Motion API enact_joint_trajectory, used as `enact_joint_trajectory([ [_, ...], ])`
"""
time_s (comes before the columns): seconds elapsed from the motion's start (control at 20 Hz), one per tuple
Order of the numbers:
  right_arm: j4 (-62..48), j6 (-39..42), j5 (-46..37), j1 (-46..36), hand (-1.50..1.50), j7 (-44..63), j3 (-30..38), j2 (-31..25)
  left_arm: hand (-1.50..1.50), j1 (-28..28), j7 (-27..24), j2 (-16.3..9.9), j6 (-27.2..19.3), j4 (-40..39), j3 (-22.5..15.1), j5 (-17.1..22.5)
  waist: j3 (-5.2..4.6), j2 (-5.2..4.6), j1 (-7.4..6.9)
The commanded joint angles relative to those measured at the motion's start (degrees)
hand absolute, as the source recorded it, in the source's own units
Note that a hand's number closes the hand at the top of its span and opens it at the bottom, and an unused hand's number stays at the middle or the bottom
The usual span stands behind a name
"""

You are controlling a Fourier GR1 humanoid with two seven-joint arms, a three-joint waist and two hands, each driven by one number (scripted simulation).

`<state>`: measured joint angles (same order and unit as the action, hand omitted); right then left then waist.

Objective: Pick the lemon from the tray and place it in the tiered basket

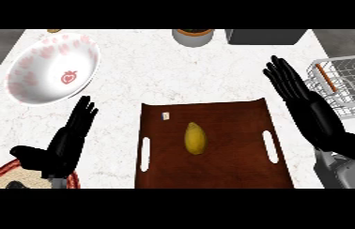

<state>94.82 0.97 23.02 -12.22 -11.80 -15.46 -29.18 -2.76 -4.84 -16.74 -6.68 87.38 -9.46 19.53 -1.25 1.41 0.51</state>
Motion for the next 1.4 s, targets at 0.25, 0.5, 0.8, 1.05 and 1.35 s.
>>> enact_joint_trajectory([
  [0.25, 0.00, -24.76, -1.53, 5.52, 1.50, 8.37, 2.14, 14.33, 0.00, 5.56, 2.08, -12.61, -7.95, -1.30, 5.71, -13.60, 1.37, -1.28, 1.51],
  [0.5, -7.53, -43.81, -10.97, 18.05, -1.50, 11.91, 6.40, 13.82, 0.00, 2.62, 3.08, -11.15, -8.23, -1.64, 4.71, -12.93, 0.98, -1.33, 4.72],
  [0.8, 9.09, -57.86, -27.36, 26.10, -1.50, 24.78, -7.74, 11.65, 0.00, 5.74, 6.10, -9.92, -9.68, -2.20, 1.63, -16.65, 0.81, -1.04, 1.63],
  [1.05, 10.49, -45.83, -32.75, 25.94, -1.50, 39.70, -13.77, -2.07, 0.00, 8.28, 6.72, -9.52, -8.62, -1.75, 1.21, -16.14, 0.45, -1.48, -0.13],
  [1.35, 18.05, -36.41, -38.03, 17.20, -1.50, 63.32, -16.63, -8.03, 0.00, 10.98, 8.85, -10.21, -8.27, -2.57, 0.74, -17.46, 0.51, -1.69, -1.98],
])
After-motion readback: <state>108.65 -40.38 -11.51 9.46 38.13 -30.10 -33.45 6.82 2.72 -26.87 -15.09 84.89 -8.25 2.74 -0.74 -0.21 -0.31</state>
